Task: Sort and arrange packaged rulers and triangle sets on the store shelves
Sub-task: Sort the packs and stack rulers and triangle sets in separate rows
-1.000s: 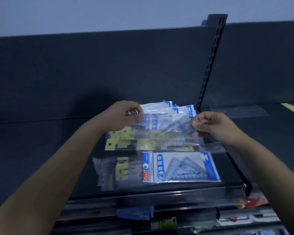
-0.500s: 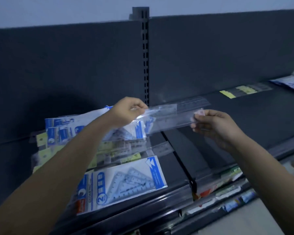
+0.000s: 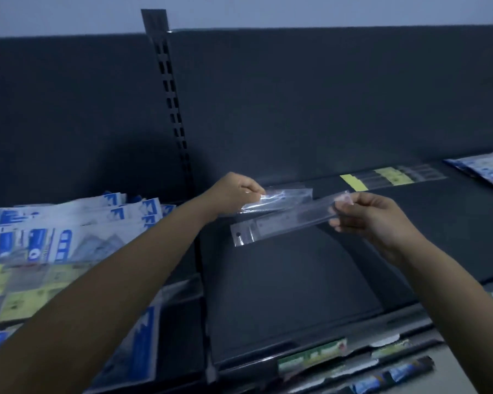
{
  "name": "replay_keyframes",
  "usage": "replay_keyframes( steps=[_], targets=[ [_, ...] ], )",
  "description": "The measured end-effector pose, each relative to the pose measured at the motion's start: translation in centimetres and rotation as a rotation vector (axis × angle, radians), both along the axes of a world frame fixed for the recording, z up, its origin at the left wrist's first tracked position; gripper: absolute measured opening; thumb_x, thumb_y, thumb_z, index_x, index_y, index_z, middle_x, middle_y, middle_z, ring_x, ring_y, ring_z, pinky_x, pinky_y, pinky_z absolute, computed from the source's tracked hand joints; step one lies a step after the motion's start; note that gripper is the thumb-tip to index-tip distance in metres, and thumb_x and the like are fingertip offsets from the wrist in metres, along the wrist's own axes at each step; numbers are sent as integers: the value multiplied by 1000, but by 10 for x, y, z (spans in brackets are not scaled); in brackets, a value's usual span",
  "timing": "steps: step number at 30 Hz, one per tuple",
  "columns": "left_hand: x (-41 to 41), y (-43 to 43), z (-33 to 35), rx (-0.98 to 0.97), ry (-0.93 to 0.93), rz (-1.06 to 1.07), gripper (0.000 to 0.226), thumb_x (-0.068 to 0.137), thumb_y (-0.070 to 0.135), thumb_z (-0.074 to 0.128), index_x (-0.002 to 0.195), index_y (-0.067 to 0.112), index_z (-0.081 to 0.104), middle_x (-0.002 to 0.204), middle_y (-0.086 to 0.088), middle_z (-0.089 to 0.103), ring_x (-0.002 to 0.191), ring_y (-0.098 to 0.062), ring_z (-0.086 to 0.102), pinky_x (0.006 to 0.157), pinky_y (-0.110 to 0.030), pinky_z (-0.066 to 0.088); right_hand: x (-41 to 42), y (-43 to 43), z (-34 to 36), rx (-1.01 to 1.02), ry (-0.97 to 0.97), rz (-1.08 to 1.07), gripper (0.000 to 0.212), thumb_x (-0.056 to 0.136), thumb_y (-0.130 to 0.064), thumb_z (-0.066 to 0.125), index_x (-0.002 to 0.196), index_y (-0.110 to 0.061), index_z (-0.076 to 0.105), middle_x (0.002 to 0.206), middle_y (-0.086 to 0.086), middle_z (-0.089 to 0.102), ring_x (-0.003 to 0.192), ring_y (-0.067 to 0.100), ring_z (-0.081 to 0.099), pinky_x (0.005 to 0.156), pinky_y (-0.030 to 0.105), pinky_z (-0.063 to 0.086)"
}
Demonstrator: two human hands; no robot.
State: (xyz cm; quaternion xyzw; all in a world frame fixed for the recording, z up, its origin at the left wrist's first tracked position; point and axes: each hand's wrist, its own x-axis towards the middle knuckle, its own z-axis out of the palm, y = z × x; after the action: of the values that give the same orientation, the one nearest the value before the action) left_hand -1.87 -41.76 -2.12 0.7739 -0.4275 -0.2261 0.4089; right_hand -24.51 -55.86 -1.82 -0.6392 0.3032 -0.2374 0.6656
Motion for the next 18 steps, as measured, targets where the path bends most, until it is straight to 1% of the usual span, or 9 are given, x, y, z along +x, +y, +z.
replay_keyframes(
  steps=[1, 2, 5, 8, 11, 14, 16, 18],
  targets=[
    [-4, -8, -3, 17, 9, 11, 8, 86, 13, 67, 89, 17, 73, 84, 12, 69, 72, 7, 61, 62, -6, 46, -2, -14, -2, 3, 20, 20, 4, 89, -10, 61, 88, -7, 63, 79, 7, 71, 67, 21, 69, 63, 25, 58],
    [-7, -14, -5, 21, 14, 12, 8, 86, 13, 68, 87, 19, 73, 81, 16, 69, 70, 9, 61, 59, -4, 43, -4, -26, -5, 12, 41, 46, 2, 88, -9, 61, 88, -7, 63, 79, 7, 71, 69, 22, 70, 64, 25, 58],
    [-11, -27, -5, 38, -31, 12, 10, 85, 13, 69, 92, 20, 73, 86, 16, 68, 77, 8, 61, 70, -3, 44, -4, -55, -10, 33, 92, 128, 3, 87, -7, 63, 85, -10, 63, 77, 5, 71, 72, 25, 70, 73, 31, 57],
    [-13, -29, -8, 97, -128, 48, 12, 86, 18, 69, 97, 19, 73, 88, 14, 67, 80, 4, 60, 72, -8, 44, 5, -70, -13, 37, 114, 195, 2, 87, -7, 64, 87, -9, 64, 76, 2, 71, 74, 26, 69, 76, 32, 56],
    [-14, -25, -11, 119, -186, 68, 15, 88, 25, 67, 101, 18, 71, 93, 10, 68, 85, -3, 62, 78, -16, 46, 19, -72, -16, 13, 122, 258, 2, 87, -9, 64, 86, -11, 64, 77, 1, 72, 72, 22, 69, 71, 28, 54],
    [-9, -15, -8, 117, -161, 111, 26, 88, 35, 65, 109, 20, 66, 103, 6, 67, 96, -10, 62, 83, -19, 49, 30, -68, -20, -30, 120, 270, 5, 85, -8, 66, 86, -13, 64, 78, 2, 71, 67, 16, 69, 64, 23, 50],
    [-1, -3, -5, 141, -218, 119, 38, 80, 38, 72, 114, 23, 63, 104, 5, 64, 97, -11, 60, 86, -20, 48, 36, -66, -23, -54, 106, 249, 13, 82, -5, 68, 91, -14, 64, 81, 6, 70, 62, 14, 67, 59, 22, 48],
    [5, 8, -3, 230, -287, 72, 48, 71, 42, 80, 114, 26, 63, 102, 9, 63, 96, -7, 58, 86, -19, 46, 40, -64, -26, -99, 107, 238, 19, 80, -3, 70, 95, -14, 64, 78, 7, 68, 58, 12, 64, 53, 18, 46]
  ],
)
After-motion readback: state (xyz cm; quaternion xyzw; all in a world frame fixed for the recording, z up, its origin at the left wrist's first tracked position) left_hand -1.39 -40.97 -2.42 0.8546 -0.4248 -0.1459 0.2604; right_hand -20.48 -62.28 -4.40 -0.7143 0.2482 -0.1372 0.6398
